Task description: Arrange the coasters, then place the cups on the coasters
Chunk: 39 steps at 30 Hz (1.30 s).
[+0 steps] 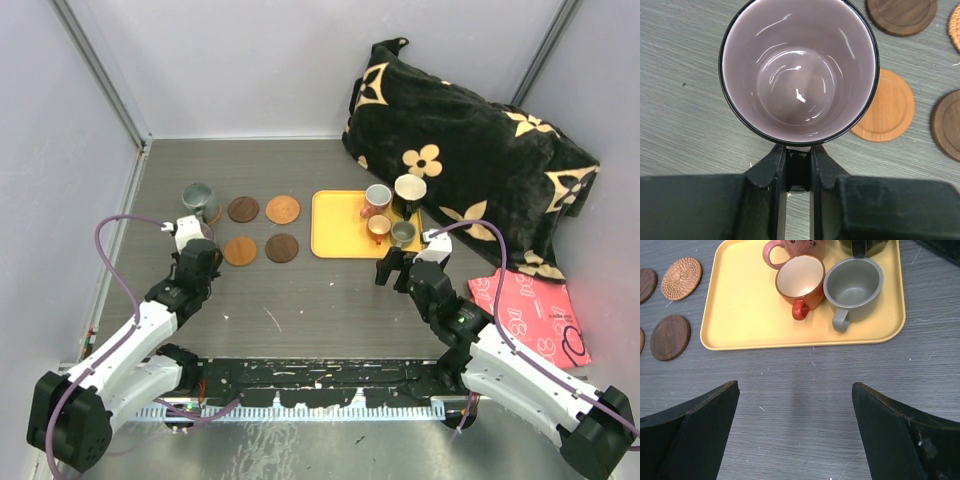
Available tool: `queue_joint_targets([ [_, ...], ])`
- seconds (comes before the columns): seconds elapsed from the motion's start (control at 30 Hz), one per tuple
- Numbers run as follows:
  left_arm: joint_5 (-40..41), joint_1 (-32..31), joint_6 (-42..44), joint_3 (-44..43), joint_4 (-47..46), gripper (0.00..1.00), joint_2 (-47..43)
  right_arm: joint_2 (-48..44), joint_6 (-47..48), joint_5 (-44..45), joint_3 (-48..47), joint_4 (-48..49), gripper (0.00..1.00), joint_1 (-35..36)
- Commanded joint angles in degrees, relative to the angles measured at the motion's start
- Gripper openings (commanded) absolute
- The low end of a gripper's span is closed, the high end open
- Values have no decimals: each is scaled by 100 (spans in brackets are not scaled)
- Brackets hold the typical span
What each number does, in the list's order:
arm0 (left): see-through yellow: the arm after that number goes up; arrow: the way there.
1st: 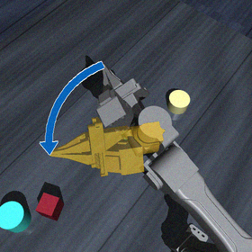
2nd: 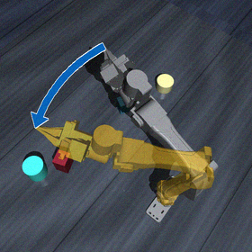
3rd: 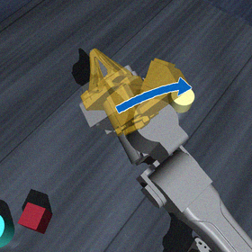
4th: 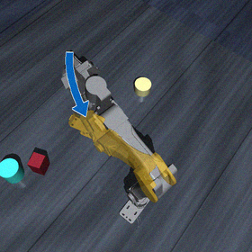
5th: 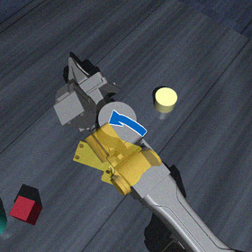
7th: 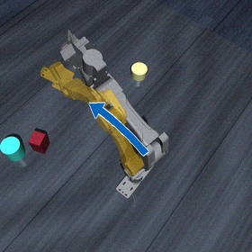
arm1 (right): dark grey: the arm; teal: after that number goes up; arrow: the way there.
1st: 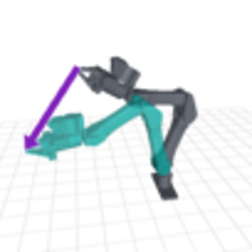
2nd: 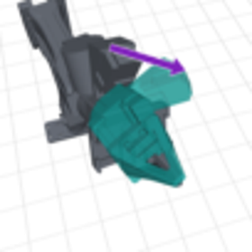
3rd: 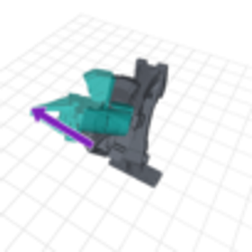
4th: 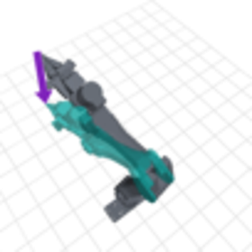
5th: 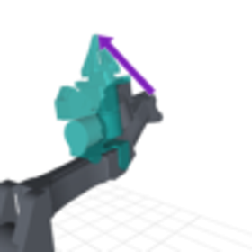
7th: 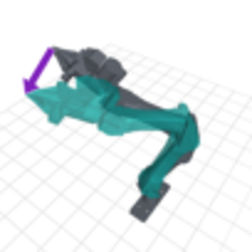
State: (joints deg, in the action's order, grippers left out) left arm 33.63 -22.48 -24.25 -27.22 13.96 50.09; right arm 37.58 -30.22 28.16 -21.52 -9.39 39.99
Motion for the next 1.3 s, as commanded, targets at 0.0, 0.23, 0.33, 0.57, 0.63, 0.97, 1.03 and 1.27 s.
queue_joint_targets([
  [0.0, 234, 113, -115, 5, -762, 0, 30, -77, -54, 4, 12, 280, 100, -8],
  [0.23, 19, 356, -124, 104, -1033, 0, 135, 18, -50, 12, -19, 297, 100, -8],
  [0.33, -65, 423, -124, 65, -1068, 0, 229, 51, -49, 20, -19, 294, 100, -4],
  [0.57, -188, 553, -137, 65, -1257, 0, 405, 128, -44, 25, -45, 301, 100, -8],
  [0.63, -223, 582, -129, 54, -1285, 0, 462, 148, -38, 32, -45, 307, 100, -7],
  [0.97, -427, 723, -155, -18, -1360, 0, 654, 179, -45, 48, -45, 310, 100, -7],
  [1.03, -440, 736, -160, -41, -1352, 0, 675, 179, -35, 45, -45, 313, 100, -7],
  [1.27, -500, 808, -176, -46, -1395, 0, 715, 184, -43, 52, -37, 312, 100, -8],
])
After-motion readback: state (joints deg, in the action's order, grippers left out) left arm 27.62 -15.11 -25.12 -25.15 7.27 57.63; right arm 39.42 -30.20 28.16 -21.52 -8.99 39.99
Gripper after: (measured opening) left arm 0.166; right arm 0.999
